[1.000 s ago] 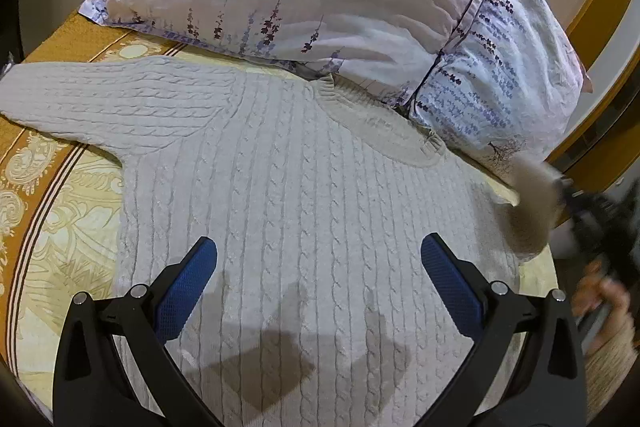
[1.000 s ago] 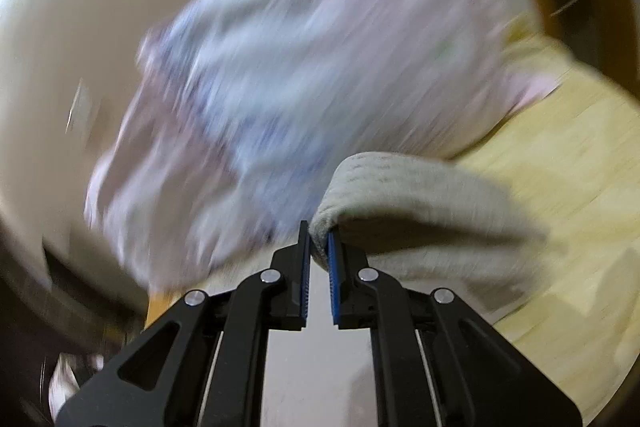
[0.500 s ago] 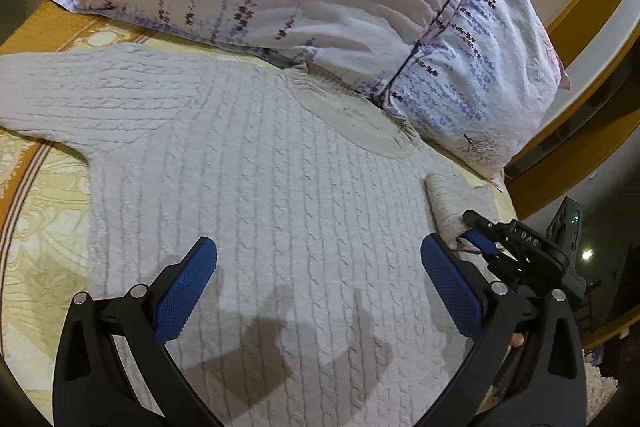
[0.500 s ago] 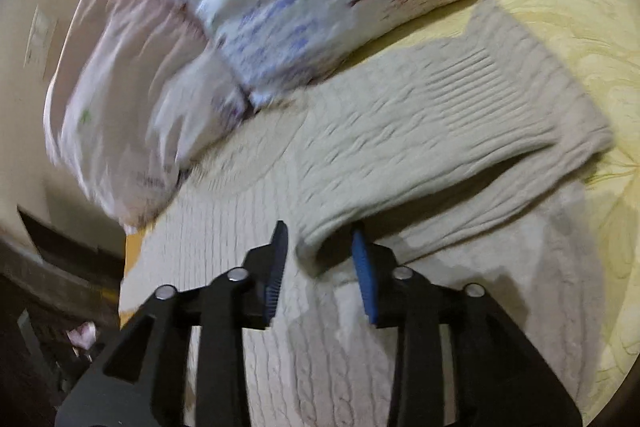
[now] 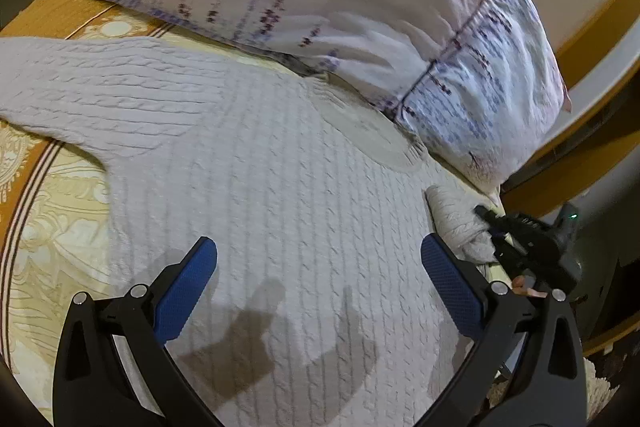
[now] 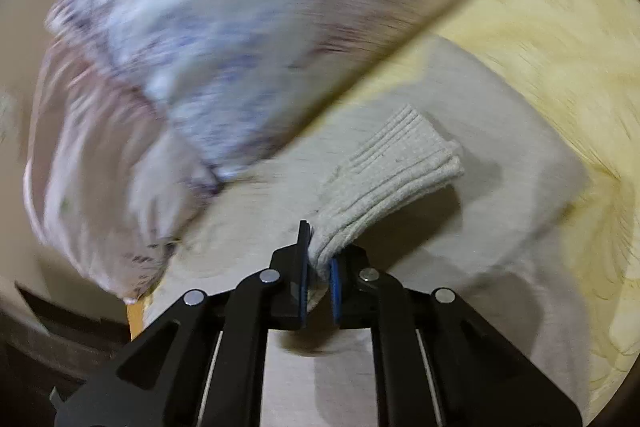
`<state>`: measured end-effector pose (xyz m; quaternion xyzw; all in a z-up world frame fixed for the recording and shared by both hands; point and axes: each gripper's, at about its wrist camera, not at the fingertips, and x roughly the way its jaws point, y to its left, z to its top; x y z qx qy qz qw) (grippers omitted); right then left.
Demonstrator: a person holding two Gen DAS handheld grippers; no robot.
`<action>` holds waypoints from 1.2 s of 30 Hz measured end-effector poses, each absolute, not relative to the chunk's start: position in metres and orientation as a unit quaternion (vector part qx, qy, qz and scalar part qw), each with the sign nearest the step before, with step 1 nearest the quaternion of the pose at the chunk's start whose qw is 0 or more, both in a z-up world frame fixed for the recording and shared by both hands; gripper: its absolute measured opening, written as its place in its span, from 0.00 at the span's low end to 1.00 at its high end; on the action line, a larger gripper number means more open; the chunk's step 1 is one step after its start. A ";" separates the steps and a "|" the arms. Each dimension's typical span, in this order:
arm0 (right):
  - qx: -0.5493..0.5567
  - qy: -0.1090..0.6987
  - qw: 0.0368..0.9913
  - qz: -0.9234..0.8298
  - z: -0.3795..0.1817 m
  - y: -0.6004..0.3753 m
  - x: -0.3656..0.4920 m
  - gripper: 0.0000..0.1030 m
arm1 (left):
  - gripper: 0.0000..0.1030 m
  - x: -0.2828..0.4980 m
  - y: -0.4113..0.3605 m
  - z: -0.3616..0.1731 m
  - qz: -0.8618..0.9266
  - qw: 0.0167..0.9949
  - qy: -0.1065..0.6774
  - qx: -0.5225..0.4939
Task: Fold small clothes
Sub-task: 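Fold the held sleeve across the sweater body with the right gripper, then open the right gripper to release the sleeve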
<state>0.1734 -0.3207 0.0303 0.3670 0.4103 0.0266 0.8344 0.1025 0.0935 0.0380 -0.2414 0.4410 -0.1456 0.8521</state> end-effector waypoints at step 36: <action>0.131 0.518 0.814 0.226 0.021 -0.083 0.180 0.77 | 0.90 0.101 0.286 0.024 0.005 0.821 0.354 -0.449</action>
